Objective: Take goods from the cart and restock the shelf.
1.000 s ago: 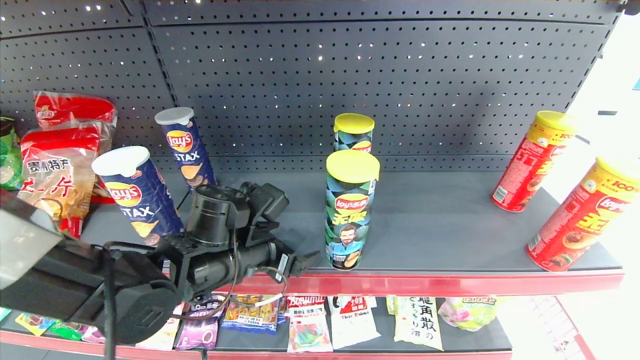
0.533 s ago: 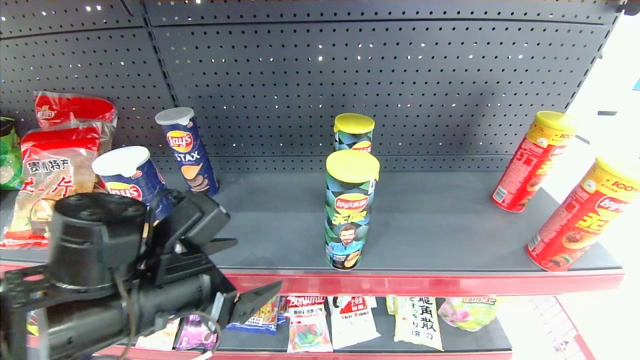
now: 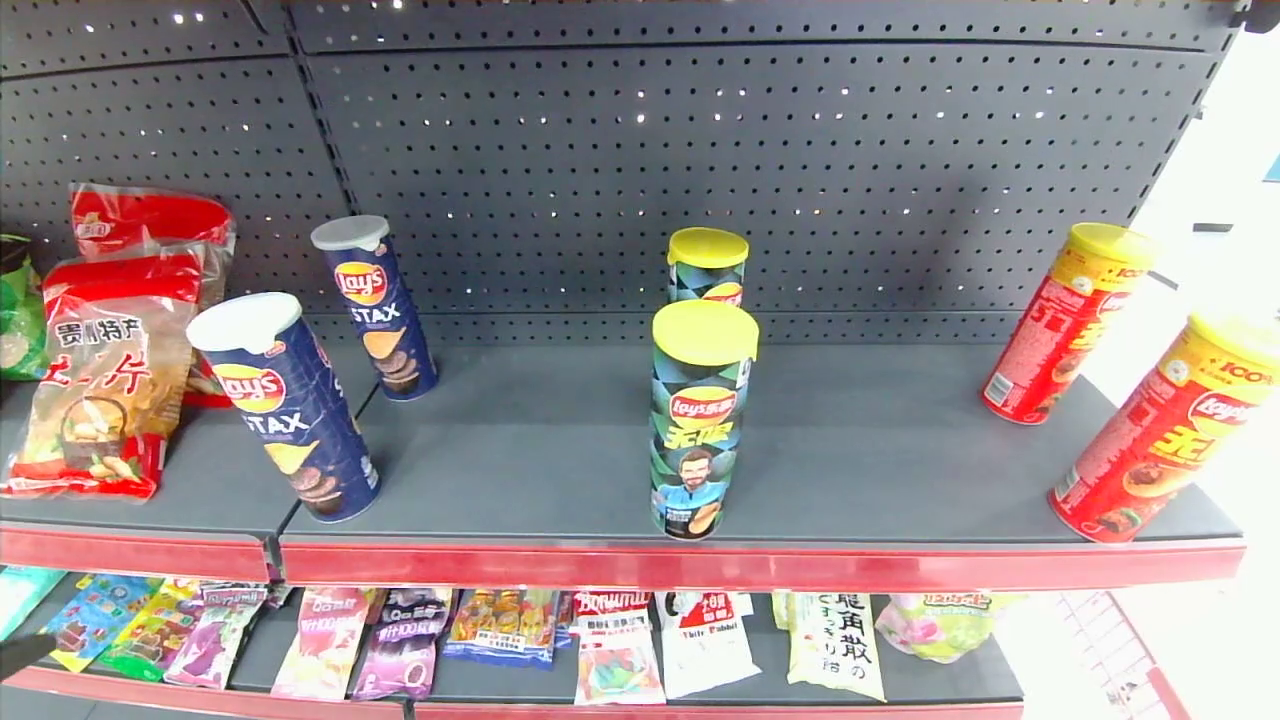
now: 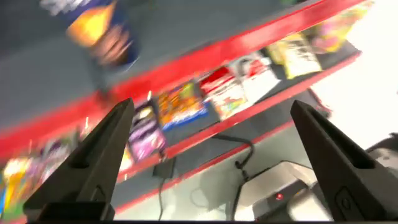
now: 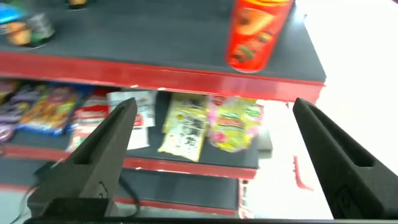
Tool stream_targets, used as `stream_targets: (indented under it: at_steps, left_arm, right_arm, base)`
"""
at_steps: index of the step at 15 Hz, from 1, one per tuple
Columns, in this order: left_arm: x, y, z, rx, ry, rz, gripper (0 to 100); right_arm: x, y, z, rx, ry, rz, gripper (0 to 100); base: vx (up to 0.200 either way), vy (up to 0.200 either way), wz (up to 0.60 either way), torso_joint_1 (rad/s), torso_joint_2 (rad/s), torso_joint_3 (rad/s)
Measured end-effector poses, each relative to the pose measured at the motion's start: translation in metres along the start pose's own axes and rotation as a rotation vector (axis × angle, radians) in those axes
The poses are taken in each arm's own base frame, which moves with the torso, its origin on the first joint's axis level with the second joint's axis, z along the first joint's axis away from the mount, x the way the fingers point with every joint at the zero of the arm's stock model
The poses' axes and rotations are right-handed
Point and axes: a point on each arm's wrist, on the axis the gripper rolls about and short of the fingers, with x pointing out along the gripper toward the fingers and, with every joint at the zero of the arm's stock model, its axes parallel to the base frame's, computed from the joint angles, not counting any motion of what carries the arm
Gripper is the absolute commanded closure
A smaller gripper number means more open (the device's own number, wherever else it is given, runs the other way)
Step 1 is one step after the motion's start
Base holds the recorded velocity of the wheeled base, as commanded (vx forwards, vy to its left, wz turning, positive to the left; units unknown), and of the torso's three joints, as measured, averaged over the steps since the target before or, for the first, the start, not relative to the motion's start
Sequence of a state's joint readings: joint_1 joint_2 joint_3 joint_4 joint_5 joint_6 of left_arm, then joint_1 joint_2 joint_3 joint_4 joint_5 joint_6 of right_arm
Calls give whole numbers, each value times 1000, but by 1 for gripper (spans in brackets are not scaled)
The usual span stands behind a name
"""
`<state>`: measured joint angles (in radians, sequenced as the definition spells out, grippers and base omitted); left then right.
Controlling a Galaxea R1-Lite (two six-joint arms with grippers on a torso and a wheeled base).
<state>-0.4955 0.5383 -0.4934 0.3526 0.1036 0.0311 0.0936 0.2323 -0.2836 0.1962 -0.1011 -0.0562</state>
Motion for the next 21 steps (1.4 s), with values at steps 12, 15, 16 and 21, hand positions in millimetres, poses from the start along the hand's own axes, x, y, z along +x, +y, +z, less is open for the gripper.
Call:
stream_targets:
  at_steps: [12,15,16,21]
  left_arm:
    - [-27,-15,-92,-353,-82,718,0]
    - [-23,-20,-96,-303,-150,600,0]
    - [-20,-20,-93,-276,-247,536,0]
    - [5,-17,-108,-146,-384,415,0]
  right_arm:
    - [-2,8,-43,-36,52,114,0]
    - [1,5,-45,-12,8,32,0]
    - [3,4,-46,22,-13,-24,0]
    - [11,5,-51,18,-121,4,0]
  base:
    - [0,0,0,0,0,0]
    - [0,0,0,0,0,0]
    - [0,0,0,0,0,0]
    - [0,0,0,0,0,0]
